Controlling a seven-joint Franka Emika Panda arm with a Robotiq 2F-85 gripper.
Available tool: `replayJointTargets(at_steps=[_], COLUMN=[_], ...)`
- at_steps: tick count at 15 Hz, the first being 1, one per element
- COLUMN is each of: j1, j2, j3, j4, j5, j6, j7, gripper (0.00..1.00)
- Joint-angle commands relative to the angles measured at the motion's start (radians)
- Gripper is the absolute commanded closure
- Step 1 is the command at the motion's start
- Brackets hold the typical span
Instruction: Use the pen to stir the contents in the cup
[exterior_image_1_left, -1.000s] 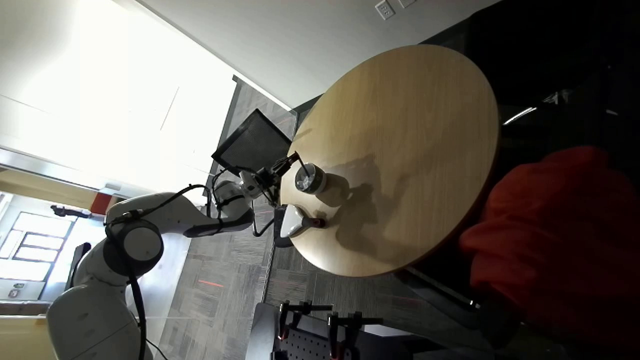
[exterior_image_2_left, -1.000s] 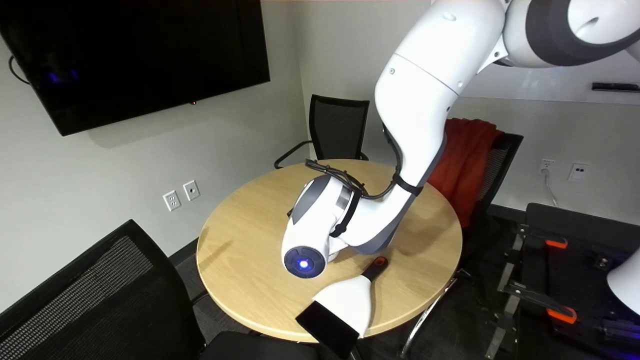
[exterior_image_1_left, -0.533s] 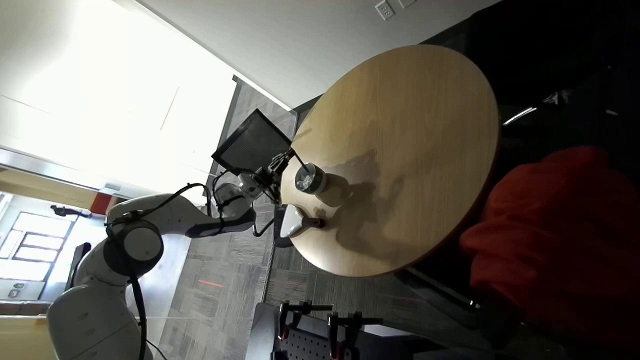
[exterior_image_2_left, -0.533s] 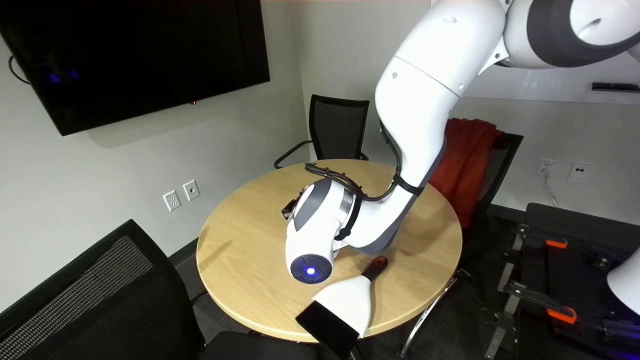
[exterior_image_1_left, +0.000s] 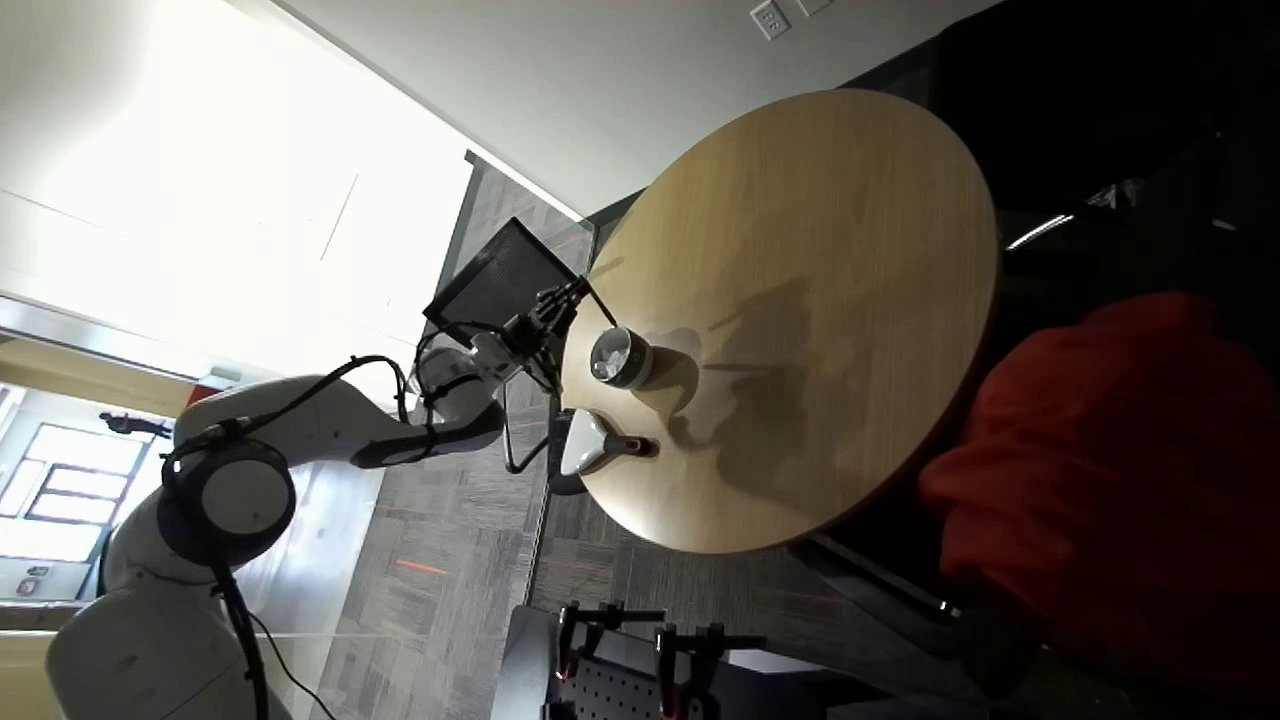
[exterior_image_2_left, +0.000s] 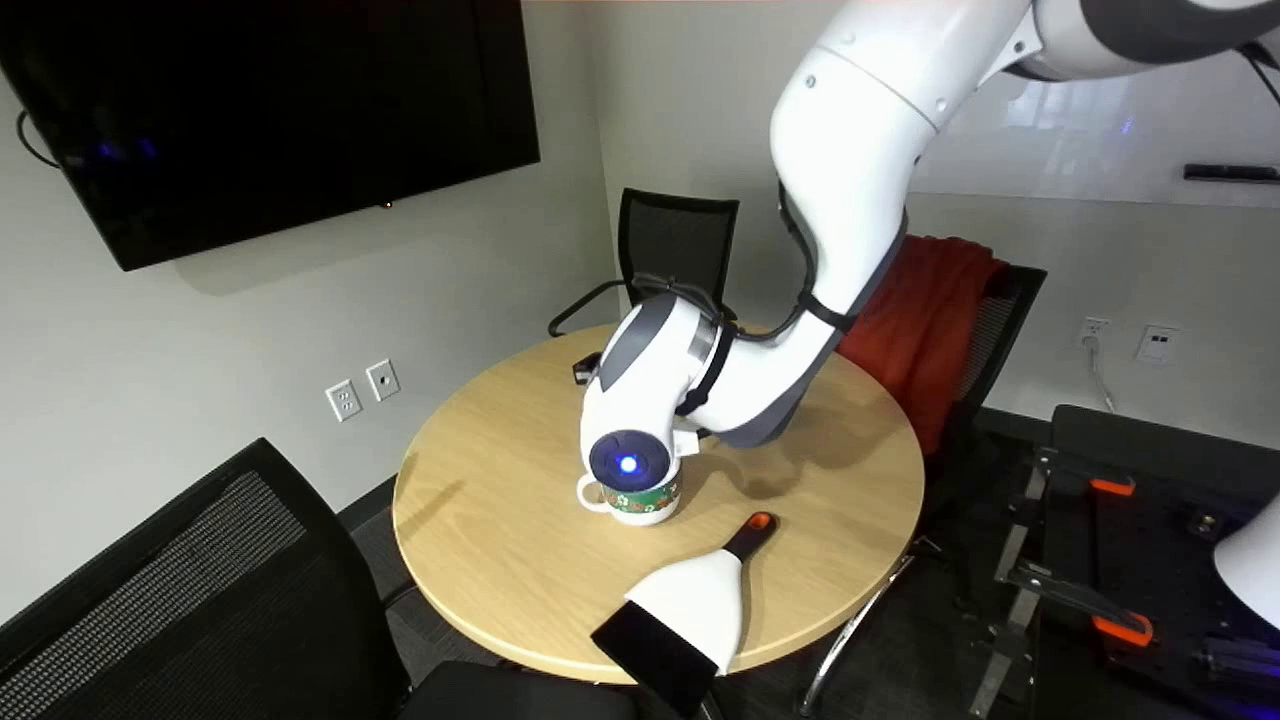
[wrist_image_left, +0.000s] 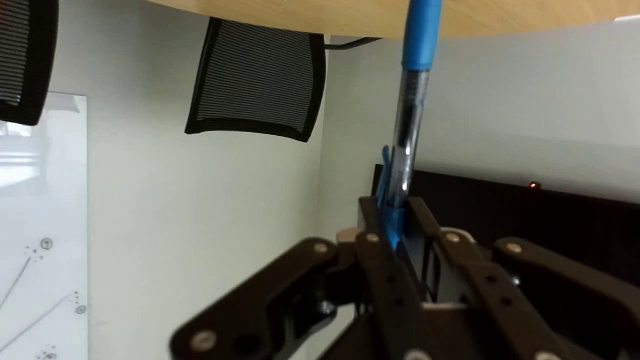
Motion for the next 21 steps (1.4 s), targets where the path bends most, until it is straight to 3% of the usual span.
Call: replayJointTargets(at_steps=[1,10,14,21], j1=[-0.096,-0.322,-0.369,-0.373], j2=[-0.161,-0.094,-0.026,0.113], j3=[0.011,-0.075,-0.122,-0.180], j4=[-0.121,-0.033,0.011,0.138], j5=[0.063,0.286,0.400,0.672], j6=[0.091,0.550,0.720,0.907], j7=[0.050,0.045,0.026,-0.087], gripper=[0.96,0.96,0.96,0.96])
